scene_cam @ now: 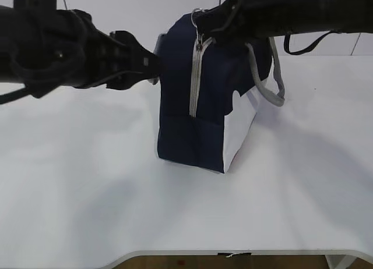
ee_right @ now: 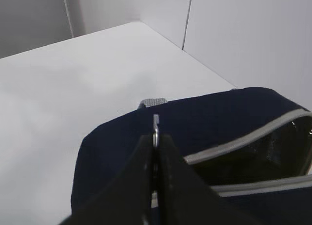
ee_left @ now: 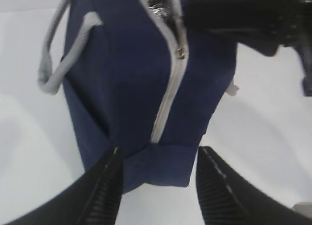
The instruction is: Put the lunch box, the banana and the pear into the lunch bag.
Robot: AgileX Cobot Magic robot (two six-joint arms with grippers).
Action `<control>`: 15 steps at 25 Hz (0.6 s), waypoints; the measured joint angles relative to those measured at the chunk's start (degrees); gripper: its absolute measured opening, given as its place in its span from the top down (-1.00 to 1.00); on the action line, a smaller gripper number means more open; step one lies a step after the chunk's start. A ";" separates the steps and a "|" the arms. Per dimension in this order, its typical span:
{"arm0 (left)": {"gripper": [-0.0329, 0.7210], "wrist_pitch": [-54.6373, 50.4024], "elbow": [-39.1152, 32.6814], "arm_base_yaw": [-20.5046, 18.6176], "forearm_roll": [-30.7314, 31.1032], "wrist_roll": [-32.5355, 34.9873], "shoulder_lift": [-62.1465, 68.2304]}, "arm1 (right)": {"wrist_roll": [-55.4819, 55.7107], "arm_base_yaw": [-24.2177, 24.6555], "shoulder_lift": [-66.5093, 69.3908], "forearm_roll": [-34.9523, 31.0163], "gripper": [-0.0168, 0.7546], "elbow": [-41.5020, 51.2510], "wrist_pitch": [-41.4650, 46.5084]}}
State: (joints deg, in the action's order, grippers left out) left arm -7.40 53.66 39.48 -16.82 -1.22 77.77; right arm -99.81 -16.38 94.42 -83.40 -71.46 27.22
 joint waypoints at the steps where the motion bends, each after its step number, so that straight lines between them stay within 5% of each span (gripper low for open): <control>1: -0.07 1.20 0.00 0.73 1.04 0.00 0.78 | -0.06 0.00 0.27 0.00 0.94 0.00 0.11; 15: -0.07 17.43 0.00 1.38 5.92 0.00 11.07 | 0.07 0.00 0.49 -0.10 0.94 0.00 0.22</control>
State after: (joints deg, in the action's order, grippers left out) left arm 10.03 53.66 40.86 -10.90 -1.22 88.84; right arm -99.74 -16.38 94.91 -83.50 -71.46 27.44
